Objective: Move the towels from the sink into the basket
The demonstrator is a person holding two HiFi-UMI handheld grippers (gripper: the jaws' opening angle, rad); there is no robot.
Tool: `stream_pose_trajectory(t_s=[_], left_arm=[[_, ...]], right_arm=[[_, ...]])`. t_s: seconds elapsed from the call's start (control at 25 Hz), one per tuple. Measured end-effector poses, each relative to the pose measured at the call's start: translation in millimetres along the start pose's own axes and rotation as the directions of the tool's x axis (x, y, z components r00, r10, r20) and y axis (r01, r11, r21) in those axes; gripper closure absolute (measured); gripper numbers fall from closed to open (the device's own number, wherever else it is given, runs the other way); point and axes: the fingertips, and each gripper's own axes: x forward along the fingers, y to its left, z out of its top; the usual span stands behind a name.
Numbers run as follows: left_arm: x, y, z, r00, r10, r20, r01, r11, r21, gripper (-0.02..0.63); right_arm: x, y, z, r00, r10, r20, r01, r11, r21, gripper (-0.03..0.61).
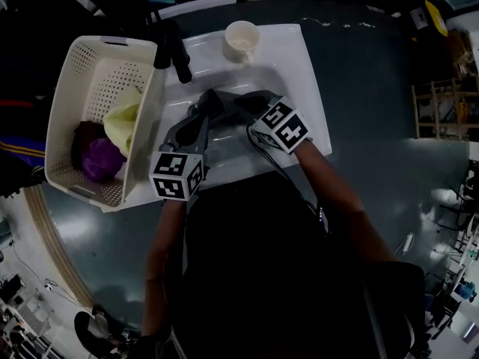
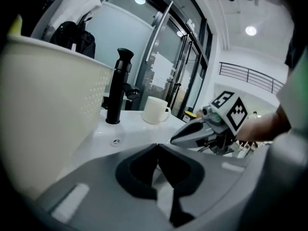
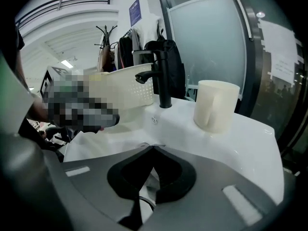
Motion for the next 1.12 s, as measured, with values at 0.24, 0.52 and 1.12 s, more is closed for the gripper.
stream_pose_trajectory(t_s=[0.24, 0.52, 1.12], left_arm=[[8, 10, -3, 1.0, 0.001, -0.021, -0.001, 1.0, -0.021, 0.609], [22, 13, -15, 0.998, -0.013, -0.058, 0.01, 0.999, -0.043, 0.609], [39, 26, -26, 0.994, 0.0, -0.107, -0.009, 0.996, -0.09, 0.609]], right_arm=[[18, 4, -12, 0.993, 0.06, -0.097, -0.064, 0.997, -0.032, 0.517], [36, 8, -26, 0.98, 0.099, -0.172, -0.115, 0.99, -0.085, 0.412], [70, 5, -54, 0.932, 0.121, -0.343, -0.195, 0.962, -0.19, 0.301]])
